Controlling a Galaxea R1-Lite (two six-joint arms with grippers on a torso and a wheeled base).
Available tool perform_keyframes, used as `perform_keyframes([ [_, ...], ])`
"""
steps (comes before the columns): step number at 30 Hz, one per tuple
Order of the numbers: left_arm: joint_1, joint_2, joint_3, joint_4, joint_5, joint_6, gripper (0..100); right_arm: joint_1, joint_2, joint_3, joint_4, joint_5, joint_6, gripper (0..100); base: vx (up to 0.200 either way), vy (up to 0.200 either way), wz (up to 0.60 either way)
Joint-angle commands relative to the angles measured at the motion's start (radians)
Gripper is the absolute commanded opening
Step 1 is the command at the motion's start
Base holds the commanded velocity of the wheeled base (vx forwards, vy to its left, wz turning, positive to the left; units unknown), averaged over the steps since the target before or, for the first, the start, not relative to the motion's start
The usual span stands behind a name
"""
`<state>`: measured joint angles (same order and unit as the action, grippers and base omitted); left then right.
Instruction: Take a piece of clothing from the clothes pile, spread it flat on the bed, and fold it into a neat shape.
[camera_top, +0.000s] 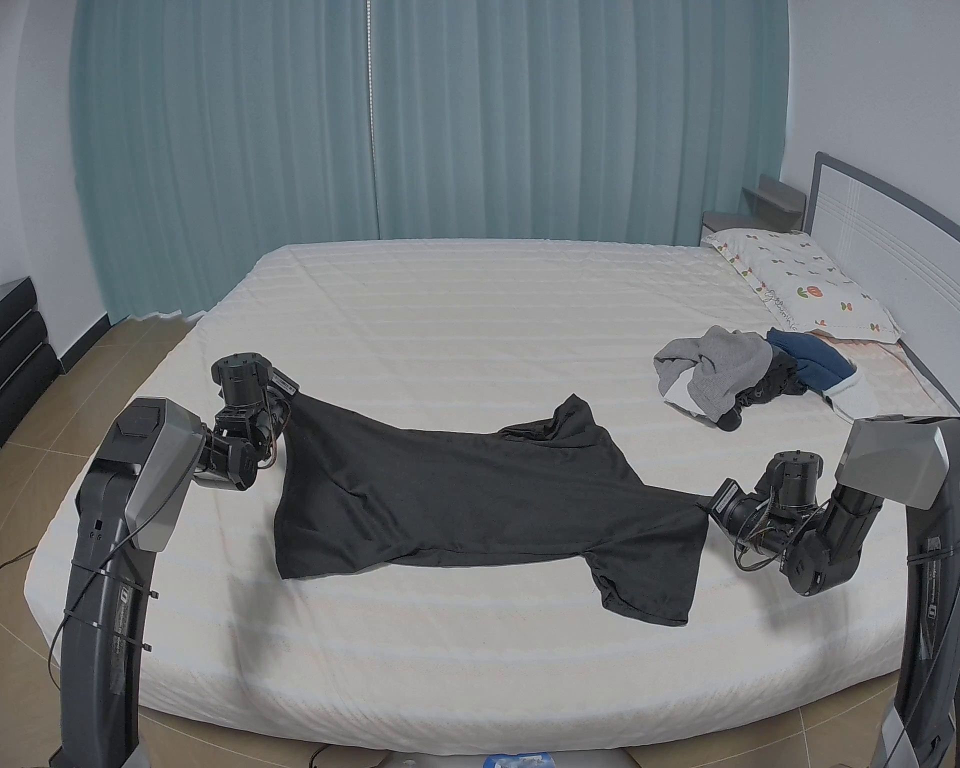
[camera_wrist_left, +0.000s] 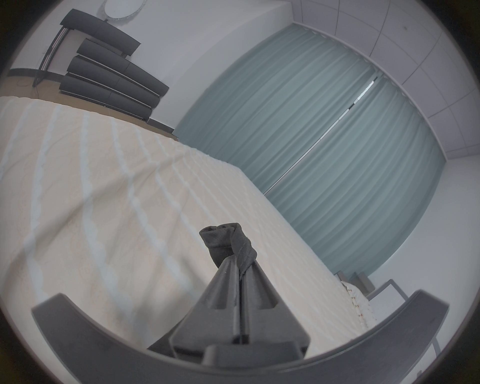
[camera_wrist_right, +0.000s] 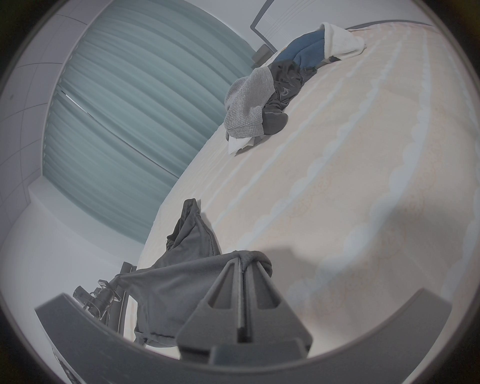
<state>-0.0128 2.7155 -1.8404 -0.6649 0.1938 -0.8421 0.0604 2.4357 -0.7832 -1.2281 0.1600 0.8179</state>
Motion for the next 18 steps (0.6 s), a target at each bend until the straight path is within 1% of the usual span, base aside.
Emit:
perform_keyframes([
  [1, -0.004, 0.007, 0.023, 0.007, -0.002, 0.002, 100, 0.004, -0.003, 0.021, -0.016, 0.003, 0.0, 0, 0.0, 0.0, 0.0],
  [4, -0.004, 0.004, 0.029, 0.007, -0.002, 0.0, 100, 0.009, -0.007, 0.033, -0.027, 0.003, 0.0, 0, 0.0, 0.0, 0.0],
  [8, 0.005, -0.026, 0.078, 0.007, -0.002, 0.0, 100, 0.009, -0.015, 0.05, -0.03, 0.009, 0.001, 0, 0.0, 0.0, 0.0],
  [12, 0.039, -0.155, 0.251, 0.008, -0.016, -0.02, 100, 0.009, -0.017, 0.062, -0.03, 0.009, 0.0, 0, 0.0, 0.0, 0.0],
  [13, 0.045, -0.198, 0.311, 0.008, -0.036, -0.038, 100, 0.009, -0.018, 0.067, -0.03, 0.009, 0.0, 0, 0.0, 0.0, 0.0],
  [15, 0.048, -0.28, 0.425, 0.007, -0.102, -0.081, 100, 0.009, -0.029, 0.079, -0.03, 0.009, 0.003, 0, 0.0, 0.0, 0.0],
  [16, 0.048, -0.303, 0.458, 0.007, -0.125, -0.092, 100, 0.009, -0.032, 0.082, -0.03, 0.01, 0.003, 0, 0.0, 0.0, 0.0],
  [18, 0.05, -0.39, 0.584, 0.001, -0.231, -0.118, 100, 0.01, -0.043, 0.094, -0.03, 0.01, 0.004, 0, 0.0, 0.0, 0.0],
])
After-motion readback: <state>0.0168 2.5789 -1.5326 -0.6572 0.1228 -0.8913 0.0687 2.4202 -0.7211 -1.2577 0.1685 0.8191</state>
